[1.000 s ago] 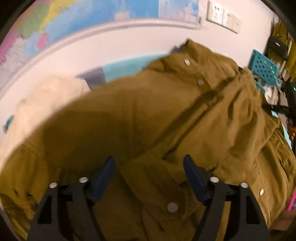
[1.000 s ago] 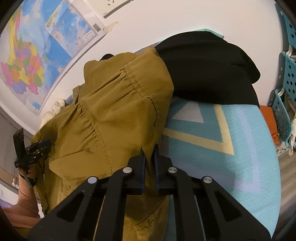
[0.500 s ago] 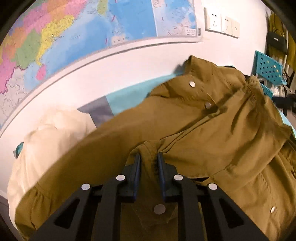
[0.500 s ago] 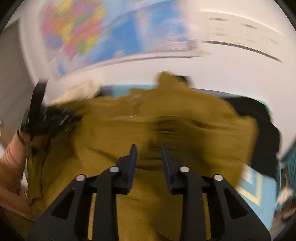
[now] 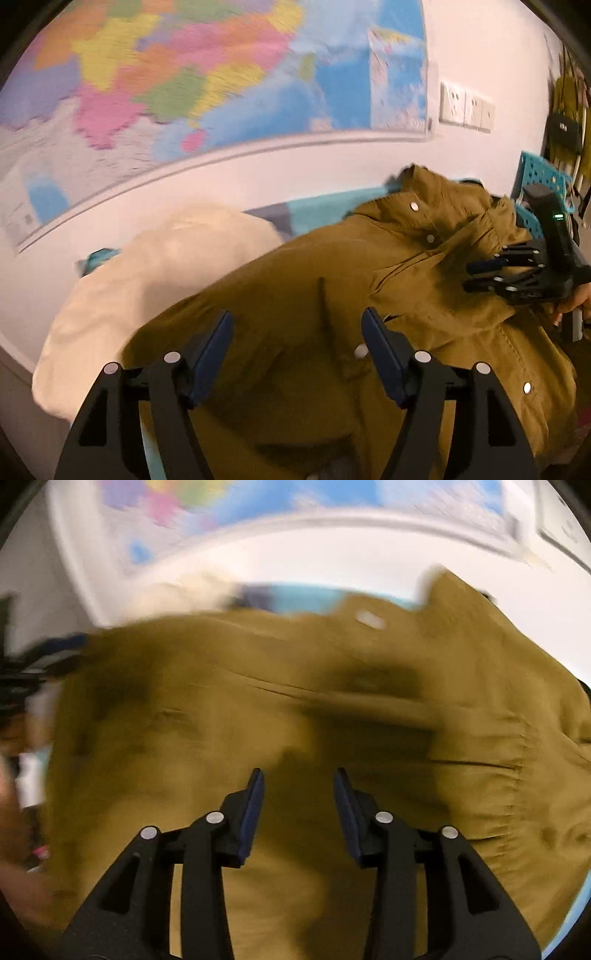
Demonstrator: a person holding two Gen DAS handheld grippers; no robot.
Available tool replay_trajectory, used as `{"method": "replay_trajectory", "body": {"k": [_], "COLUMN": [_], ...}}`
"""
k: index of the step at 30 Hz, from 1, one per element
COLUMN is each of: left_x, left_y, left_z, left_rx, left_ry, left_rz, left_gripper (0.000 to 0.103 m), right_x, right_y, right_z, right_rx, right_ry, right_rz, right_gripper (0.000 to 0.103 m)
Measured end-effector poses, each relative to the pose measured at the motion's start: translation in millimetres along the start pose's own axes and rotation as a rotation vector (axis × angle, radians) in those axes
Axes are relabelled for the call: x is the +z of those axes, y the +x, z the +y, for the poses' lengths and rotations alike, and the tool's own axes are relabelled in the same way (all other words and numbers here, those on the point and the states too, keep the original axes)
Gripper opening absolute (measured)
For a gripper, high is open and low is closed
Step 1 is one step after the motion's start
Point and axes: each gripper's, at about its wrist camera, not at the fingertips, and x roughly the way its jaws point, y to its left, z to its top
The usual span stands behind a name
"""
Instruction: Fold large clothes
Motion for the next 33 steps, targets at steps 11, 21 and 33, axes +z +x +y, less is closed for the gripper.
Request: {"method": "replay_trajectory", "body": {"k": [11, 21, 33], "left_x": [-31.5, -40.6, -23.4], "left_y": [-38.9, -68.9, -63.5], "left_z": [45.9, 60.1, 46.3], "left_rx": [0.046, 0.052, -0.051], "left_ry": [-0.143, -0.164, -0.177], "left_rz": [-0.034, -0.086, -0.131], "left_gripper": [0.072, 0.077, 0.081], "right_x": [-12.6, 12.5, 63.3], "right_y": [51.4, 54.2, -151.3], "right_z": [184.0, 196.4, 43.4], "right_rx": [0.506, 0.577, 0.131], "right_ry": [-0.295, -0.302, -0.234], "right_rz": [0.151, 0.134, -0.125], "right_gripper": [0.072, 0.006, 0.006]}}
